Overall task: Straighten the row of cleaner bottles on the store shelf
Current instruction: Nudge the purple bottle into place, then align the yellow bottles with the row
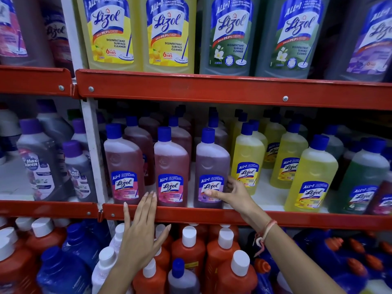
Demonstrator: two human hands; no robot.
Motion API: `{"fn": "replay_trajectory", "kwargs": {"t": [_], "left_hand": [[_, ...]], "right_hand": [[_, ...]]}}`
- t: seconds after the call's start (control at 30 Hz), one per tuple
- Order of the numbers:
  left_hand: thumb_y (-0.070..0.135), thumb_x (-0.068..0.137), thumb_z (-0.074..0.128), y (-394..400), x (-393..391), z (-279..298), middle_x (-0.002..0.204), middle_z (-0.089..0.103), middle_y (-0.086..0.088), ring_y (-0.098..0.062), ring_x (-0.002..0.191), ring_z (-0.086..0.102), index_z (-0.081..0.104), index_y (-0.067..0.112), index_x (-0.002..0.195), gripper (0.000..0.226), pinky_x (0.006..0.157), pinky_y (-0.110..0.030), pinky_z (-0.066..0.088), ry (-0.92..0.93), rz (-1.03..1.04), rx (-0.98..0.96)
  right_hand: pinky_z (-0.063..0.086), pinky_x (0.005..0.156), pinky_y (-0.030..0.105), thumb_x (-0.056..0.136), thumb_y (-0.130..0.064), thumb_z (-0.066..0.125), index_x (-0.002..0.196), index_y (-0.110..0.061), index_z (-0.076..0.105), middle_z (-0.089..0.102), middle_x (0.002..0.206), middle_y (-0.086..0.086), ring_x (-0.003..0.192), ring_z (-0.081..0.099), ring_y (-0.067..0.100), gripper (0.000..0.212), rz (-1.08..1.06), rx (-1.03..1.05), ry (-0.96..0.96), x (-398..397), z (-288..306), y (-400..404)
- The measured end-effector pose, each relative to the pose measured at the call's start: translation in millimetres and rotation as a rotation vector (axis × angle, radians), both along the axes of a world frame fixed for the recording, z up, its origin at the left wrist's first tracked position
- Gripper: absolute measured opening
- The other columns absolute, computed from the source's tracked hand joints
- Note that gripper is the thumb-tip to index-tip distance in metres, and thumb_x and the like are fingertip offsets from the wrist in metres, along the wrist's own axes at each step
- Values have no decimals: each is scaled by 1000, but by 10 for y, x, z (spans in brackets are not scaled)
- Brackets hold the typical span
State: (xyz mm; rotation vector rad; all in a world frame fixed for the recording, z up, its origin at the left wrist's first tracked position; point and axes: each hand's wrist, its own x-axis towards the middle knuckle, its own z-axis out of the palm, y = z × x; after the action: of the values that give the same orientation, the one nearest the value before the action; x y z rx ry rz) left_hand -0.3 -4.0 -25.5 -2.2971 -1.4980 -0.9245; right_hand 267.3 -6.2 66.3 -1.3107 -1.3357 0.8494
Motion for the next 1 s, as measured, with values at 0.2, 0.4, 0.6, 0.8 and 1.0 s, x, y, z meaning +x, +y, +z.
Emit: {"fn": "replay_trajectory", "kwargs": {"t": [0.2, 0.4, 0.6, 0.8, 1.0], "left_hand": [[63, 91, 31, -1, -2, 0, 157, 35, -8, -17, 147, 19, 24, 8, 152, 83, 121, -49, -6, 11, 3, -8], [64, 90, 32, 17, -26, 6, 157, 35, -8, -18, 147, 20, 23, 8, 152, 84, 122, -47, -8, 22, 3, -15], [65, 90, 31, -11, 105, 100, 156, 36, -8, -18, 146, 20, 23, 8, 152, 85, 121, -47, -7, 8, 14, 5], [65, 90, 32, -20, 37, 51, 156, 36, -8, -18, 146, 19, 22, 8, 152, 85, 121, -45, -10, -6, 6, -10], [64, 88, 35, -31, 11, 20, 153, 41, -10, -18, 145, 22, 25, 8, 151, 85, 121, -42, -11, -4, 10, -23]], "right_hand": [[59, 84, 33, 40, -49, 85, 123, -13, 57, 72, 112, 6, 99, 70, 16, 94, -21, 22, -19, -43, 3, -70], [55, 71, 14, 52, -39, 84, 116, -18, 63, 70, 109, -5, 101, 65, 8, 70, -118, 157, -24, 107, 77, -258], [51, 85, 16, 67, -32, 83, 124, -17, 55, 60, 124, 1, 114, 57, 16, 65, -423, 335, 89, 631, 228, -341], [43, 107, 40, 62, -34, 84, 135, -16, 45, 53, 138, 6, 127, 50, 22, 85, -367, 127, 88, 825, 252, -49], [51, 85, 34, 71, -14, 80, 133, -12, 46, 60, 126, 7, 101, 62, 19, 71, -174, -22, 171, 876, 298, 73]]}}
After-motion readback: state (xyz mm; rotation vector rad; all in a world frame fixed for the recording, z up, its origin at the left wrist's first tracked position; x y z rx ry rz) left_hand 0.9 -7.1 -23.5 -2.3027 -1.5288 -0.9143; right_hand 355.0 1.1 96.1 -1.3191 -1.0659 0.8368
